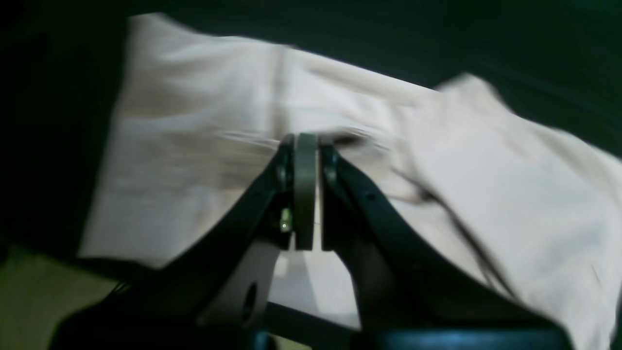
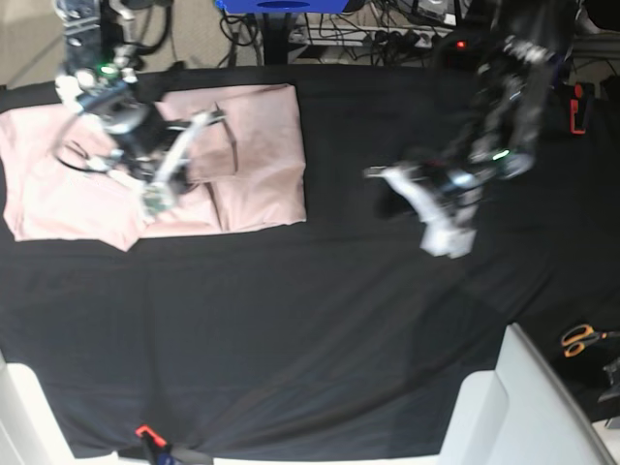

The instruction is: Fold the T-shirt properly

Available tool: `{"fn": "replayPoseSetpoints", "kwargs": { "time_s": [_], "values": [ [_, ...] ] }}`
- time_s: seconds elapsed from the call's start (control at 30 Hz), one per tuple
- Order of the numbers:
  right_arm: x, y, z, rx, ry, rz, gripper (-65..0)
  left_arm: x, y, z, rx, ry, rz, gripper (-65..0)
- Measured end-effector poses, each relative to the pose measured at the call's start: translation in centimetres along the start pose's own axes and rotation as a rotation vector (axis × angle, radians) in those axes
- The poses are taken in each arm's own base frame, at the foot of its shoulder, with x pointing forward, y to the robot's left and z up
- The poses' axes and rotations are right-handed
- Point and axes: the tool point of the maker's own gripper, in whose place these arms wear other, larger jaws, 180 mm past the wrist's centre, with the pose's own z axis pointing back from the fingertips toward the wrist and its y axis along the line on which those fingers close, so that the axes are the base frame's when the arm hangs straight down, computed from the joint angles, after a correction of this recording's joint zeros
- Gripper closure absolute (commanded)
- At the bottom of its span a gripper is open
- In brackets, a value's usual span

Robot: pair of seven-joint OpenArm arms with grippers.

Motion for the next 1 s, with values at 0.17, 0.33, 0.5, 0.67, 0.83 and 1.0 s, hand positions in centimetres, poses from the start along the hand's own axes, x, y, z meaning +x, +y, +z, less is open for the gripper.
{"fn": "replayPoseSetpoints", "kwargs": {
  "time_s": [0.17,0.33,0.5,0.67,0.83,1.0],
  "values": [
    [2.3,5.4,-0.9,0.101,-0.019,0.007,-0.8,-4.6,9.6,6.3,0.258,0.053,0.111,0.0],
    [2.6,8.7,-2.7,0.087,0.011,-0.071,-0.8,-4.3,12.1,8.6,0.318,-0.006,0.171,0.0],
    [-1.5,9.3,-5.6,-0.028,0.161,-0.138,-0.8,-4.4,13.1,9.5,0.354,-0.007,0.182,0.0],
    [-3.2,8.8,-6.6,-0.118,0.205,-0.150,-0.8,-4.2,12.7,9.1,0.339,-0.013,0.180,0.0],
    [-5.7,6.6,-7.3,-0.232,0.272,-0.178,-0.8,-4.3,13.0,9.2,0.345,-0.010,0.179,0.0],
    [-6.6,4.2,-7.1,-0.337,0.294,-0.257,-0.8,-4.8,13.7,9.5,0.394,0.025,0.103,0.0]
  ]
}}
